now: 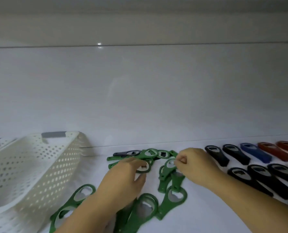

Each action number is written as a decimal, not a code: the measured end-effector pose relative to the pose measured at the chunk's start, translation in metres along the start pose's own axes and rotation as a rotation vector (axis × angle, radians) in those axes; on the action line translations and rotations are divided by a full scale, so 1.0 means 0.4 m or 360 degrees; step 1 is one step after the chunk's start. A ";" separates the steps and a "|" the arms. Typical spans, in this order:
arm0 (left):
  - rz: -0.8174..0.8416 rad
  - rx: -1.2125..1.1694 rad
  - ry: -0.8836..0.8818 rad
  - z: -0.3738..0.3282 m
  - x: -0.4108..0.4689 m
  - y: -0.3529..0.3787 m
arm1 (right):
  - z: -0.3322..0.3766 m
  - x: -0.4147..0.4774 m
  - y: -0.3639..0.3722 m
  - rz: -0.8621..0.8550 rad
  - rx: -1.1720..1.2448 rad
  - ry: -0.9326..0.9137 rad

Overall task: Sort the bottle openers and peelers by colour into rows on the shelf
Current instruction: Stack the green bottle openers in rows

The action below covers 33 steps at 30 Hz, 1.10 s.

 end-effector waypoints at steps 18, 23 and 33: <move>-0.0262 0.0011 -0.0469 0.160 0.028 -0.009 | 0.010 0.086 0.117 0.0086 0.0000 -0.0130; -0.0273 -0.0015 -0.0440 0.153 0.028 0.000 | 0.016 0.091 0.140 0.0177 -0.0012 -0.0109; 0.0128 0.0248 -0.0428 0.143 0.136 0.039 | -0.017 0.101 0.127 0.0056 -0.0040 0.0006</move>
Point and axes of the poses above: each hand's wrist, its own x-axis towards the middle knuckle, its own y-axis out of the palm, z = x × y, the point moved 8 cm from there along x, towards the middle knuckle, and after that the axes turned 6 degrees about -z, right-handed, at the moved point
